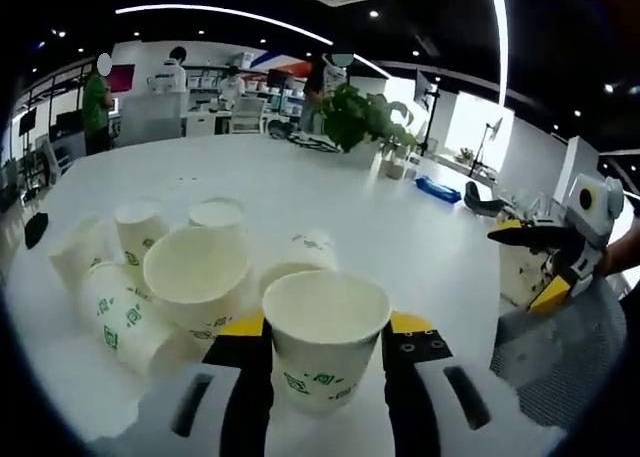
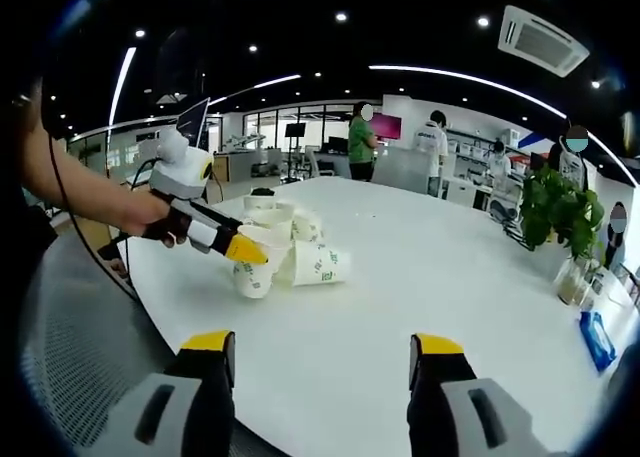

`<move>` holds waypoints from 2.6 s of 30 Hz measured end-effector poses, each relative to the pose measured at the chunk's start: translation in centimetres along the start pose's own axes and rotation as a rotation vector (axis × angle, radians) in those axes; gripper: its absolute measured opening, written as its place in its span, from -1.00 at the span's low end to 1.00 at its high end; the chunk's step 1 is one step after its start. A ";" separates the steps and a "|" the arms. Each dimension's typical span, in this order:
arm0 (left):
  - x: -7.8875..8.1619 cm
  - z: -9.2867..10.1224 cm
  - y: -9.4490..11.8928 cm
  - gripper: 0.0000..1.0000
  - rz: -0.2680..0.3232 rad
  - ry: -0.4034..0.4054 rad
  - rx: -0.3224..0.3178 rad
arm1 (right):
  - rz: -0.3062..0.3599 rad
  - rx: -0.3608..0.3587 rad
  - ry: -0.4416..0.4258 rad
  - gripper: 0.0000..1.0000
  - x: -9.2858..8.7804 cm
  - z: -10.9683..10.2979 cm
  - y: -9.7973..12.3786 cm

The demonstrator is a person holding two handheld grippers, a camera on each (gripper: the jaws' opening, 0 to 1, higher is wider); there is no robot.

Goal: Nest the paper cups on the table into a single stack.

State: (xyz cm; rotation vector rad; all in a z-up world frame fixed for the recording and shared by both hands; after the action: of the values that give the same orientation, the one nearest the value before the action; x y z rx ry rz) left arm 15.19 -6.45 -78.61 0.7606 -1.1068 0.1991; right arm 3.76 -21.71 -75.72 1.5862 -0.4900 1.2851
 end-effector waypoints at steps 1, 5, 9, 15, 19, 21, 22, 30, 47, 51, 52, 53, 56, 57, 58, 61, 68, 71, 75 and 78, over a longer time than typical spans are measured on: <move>-0.2 0.1 0.0 -0.16 -0.005 -0.004 -0.002 | 0.000 0.001 0.000 0.40 0.0 0.0 0.0; -1.0 0.3 0.0 -0.15 -0.024 -0.006 -0.003 | -0.001 0.002 0.000 0.40 0.0 0.0 0.0; -1.7 0.5 0.0 -0.15 -0.070 -0.001 -0.002 | -0.001 0.004 0.000 0.39 0.0 -0.1 0.0; -2.3 0.5 0.3 -0.14 -0.080 -0.010 -0.005 | -0.002 0.004 0.000 0.39 0.0 0.0 0.0; -2.3 0.7 1.2 -0.05 -0.082 -0.016 -0.009 | -0.002 0.007 0.000 0.38 0.0 -0.1 0.0; -2.5 0.6 1.5 -0.05 -0.081 -0.020 -0.007 | -0.002 0.009 0.000 0.38 -0.1 -0.1 -0.1; -2.5 0.5 1.8 -0.04 -0.078 -0.020 -0.007 | -0.002 0.010 0.000 0.38 -0.1 -0.1 -0.1; -2.6 -0.2 3.6 -0.03 -0.065 -0.050 -0.001 | -0.003 0.011 -0.003 0.38 -0.1 -0.1 -0.1; 0.7 -4.7 5.6 -0.07 -0.010 -0.087 0.086 | 0.003 -0.001 -0.009 0.37 0.0 0.2 0.0; 1.4 -5.6 5.4 -0.07 -0.007 -0.094 0.090 | 0.002 -0.001 -0.009 0.37 0.0 0.2 0.0; 1.6 -5.5 5.4 -0.07 -0.011 -0.098 0.089 | 0.002 -0.001 -0.010 0.36 0.0 0.2 0.0; 1.7 -5.5 5.4 -0.08 -0.013 -0.103 0.091 | 0.001 -0.002 -0.010 0.36 -0.1 0.2 0.0; 2.0 -6.2 5.0 -0.11 -0.025 -0.118 0.103 | 0.002 -0.003 -0.010 0.36 -0.1 0.3 0.0; 2.2 -6.4 5.0 -0.12 -0.022 -0.120 0.106 | 0.001 -0.003 -0.010 0.35 -0.1 0.2 0.0; 2.5 -6.4 4.9 -0.12 -0.019 -0.116 0.109 | -0.001 -0.002 -0.009 0.35 -0.2 0.2 0.0; 3.3 -7.0 4.7 -0.14 -0.002 -0.113 0.128 | -0.003 -0.003 -0.008 0.35 -0.2 0.2 0.0; 4.2 -9.3 3.6 -0.20 0.004 -0.094 0.162 | -0.001 -0.006 -0.009 0.35 -0.1 0.3 0.0; 4.4 -9.9 3.0 -0.24 0.000 -0.067 0.172 | -0.003 -0.005 -0.009 0.35 -0.1 0.2 0.0; 4.4 -10.6 2.3 -0.29 -0.017 -0.046 0.185 | 0.002 -0.003 -0.012 0.35 0.0 0.2 0.1; 4.5 -10.5 1.7 -0.33 -0.030 -0.037 0.185 | 0.007 -0.002 -0.011 0.37 0.1 0.2 0.1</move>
State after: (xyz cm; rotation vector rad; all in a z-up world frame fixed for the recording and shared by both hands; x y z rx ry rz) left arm 24.15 0.55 -76.36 0.9481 -1.1217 0.2658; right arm 3.81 -21.88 -75.63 1.5922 -0.5040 1.2811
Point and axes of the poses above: the point that each gripper's makers call its tool centre point, and the gripper's own axes: y roughly backward along the fingers, z roughly to its right, x roughly out of its top, the point moved 1 cm from there along y, roughly backward along the fingers, and after that the axes turned 1 degree about -x, right-handed, at the moved point
